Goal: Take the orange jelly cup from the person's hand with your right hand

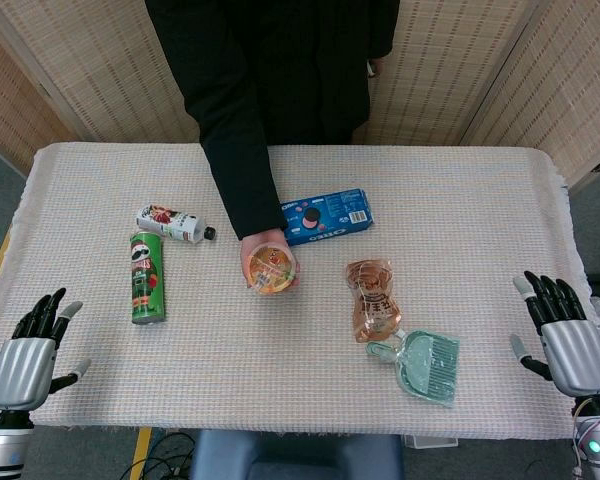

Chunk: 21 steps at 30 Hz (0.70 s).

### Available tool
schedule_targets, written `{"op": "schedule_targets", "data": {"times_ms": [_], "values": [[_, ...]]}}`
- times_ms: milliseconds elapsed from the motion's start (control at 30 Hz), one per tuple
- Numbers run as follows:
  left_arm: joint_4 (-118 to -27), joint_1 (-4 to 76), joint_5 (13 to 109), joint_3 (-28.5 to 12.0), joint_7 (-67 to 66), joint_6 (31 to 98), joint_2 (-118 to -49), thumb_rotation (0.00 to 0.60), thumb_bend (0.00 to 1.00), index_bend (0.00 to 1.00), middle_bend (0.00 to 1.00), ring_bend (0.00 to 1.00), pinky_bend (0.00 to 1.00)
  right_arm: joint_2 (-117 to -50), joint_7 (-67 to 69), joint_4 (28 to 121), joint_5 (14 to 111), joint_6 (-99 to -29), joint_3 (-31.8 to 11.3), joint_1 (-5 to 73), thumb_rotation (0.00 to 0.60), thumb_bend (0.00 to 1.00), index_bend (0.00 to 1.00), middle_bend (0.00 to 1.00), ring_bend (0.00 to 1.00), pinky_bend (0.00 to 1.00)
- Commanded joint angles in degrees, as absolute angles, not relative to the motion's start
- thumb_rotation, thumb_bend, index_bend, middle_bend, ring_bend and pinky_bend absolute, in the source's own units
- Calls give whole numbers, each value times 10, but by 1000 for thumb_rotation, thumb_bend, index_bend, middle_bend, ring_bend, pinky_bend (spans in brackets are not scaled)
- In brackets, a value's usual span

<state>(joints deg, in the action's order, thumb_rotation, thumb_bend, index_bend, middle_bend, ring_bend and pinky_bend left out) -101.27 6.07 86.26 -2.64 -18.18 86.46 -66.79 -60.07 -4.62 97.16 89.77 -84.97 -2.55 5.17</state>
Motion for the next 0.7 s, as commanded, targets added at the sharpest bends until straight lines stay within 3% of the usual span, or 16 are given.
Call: {"op": "schedule_targets", "data": {"times_ms": [33,433,700], "values": [[-1013,61,862,-27,-182,864,-668,600,223,182,43,46,208,-601,-46,972,897,-846,-25,53,600,405,0,15,0,0],[-1015,58,862,-25,-181,867,-666,600,223,182,43,46,208,-600,-48,979,913,-842,-24,62,600,405,0,15,0,0],[-1016,54,861,-24,-175,869,-661,600,223,182,43,46,208,-600,-62,997,947,-798,-27,104,600,360,0,15,0,0]]}}
